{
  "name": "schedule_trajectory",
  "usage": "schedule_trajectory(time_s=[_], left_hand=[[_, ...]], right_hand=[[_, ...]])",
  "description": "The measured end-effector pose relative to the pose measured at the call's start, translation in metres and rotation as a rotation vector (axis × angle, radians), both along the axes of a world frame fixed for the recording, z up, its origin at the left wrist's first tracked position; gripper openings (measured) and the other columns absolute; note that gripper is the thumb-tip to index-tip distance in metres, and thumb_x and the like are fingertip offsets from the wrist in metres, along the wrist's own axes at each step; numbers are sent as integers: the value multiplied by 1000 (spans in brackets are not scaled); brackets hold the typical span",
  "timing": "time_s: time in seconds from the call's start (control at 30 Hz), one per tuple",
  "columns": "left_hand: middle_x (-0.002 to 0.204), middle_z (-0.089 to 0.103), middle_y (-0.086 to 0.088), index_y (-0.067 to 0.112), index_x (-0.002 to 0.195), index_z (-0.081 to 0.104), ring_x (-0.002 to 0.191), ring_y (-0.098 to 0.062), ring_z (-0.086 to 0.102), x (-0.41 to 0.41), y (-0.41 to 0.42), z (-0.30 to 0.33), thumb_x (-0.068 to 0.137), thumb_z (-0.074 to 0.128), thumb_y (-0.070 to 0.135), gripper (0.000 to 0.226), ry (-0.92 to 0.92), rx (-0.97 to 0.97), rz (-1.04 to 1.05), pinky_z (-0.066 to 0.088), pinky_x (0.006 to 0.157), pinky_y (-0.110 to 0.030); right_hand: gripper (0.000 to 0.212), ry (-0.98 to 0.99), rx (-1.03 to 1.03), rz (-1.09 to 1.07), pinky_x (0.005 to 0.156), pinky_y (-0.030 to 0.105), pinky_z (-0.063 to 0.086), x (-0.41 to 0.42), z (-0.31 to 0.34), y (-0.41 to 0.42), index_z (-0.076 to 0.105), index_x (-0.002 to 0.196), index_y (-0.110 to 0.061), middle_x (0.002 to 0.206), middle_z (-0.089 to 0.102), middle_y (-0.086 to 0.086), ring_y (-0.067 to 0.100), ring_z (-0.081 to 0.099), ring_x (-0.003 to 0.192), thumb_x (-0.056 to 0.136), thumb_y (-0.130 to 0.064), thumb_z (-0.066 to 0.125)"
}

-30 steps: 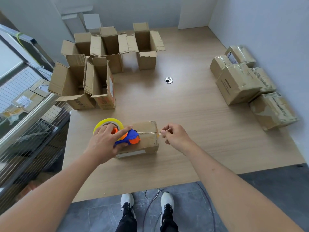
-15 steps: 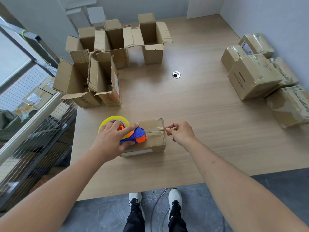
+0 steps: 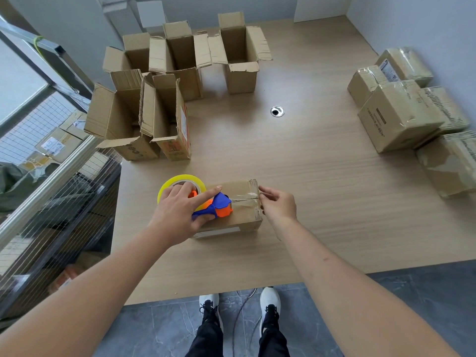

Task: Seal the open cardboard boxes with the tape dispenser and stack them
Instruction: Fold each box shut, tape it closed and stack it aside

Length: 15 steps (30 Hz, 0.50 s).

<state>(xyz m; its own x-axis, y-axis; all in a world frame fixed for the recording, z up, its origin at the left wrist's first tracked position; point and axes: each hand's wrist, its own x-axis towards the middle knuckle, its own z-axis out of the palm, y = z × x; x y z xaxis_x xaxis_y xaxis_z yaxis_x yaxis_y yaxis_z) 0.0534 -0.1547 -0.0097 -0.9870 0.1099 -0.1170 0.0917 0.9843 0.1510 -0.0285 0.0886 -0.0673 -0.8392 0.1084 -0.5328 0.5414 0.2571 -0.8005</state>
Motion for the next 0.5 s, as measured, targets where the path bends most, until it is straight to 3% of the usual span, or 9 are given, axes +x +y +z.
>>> schedule_trajectory(time_s=[0.13, 0.23, 0.3, 0.4, 0.5], left_hand=[[106, 46, 3, 54, 154, 32, 103, -24, 49, 1, 0, 0, 93, 59, 63, 67, 18, 12, -1, 36, 99, -41], [104, 45, 3, 53, 154, 33, 100, -24, 48, 1, -1, -2, 93, 59, 63, 67, 45, 19, -3, 38, 97, -40], [104, 45, 4, 54, 154, 31, 99, -23, 48, -1, 1, -2, 93, 58, 64, 67, 53, 14, -14, 39, 97, -40], [103, 45, 3, 54, 154, 30, 99, -23, 48, 1, -2, -4, 93, 56, 64, 67, 61, 15, -17, 40, 97, -41], [103, 45, 3, 54, 154, 30, 99, -24, 49, 4, -2, -5, 93, 56, 65, 67, 69, 8, -25, 40, 97, -41]], right_hand=[[44, 85, 66, 71, 102, 40, 51, 9, 3, -24, 66, 131, -27, 127, 69, -3, 20, 63, 116, 102, -9, 39], [44, -56, -320, -137, 105, 44, 51, 16, -5, -34, 62, 133, -27, 130, 67, 1, 22, 64, 119, 105, -8, 36], [42, -124, -430, -217, 107, 50, 50, 15, -9, -33, 63, 133, -30, 129, 68, 2, 25, 64, 121, 105, -10, 40], [43, -70, -333, -196, 106, 51, 50, 13, -10, -34, 65, 129, -29, 127, 69, 0, 24, 64, 120, 101, -6, 41], [42, 162, -36, -135, 110, 29, 41, 18, -8, -35, 57, 140, -28, 143, 59, -6, 14, 53, 132, 106, -15, 35]])
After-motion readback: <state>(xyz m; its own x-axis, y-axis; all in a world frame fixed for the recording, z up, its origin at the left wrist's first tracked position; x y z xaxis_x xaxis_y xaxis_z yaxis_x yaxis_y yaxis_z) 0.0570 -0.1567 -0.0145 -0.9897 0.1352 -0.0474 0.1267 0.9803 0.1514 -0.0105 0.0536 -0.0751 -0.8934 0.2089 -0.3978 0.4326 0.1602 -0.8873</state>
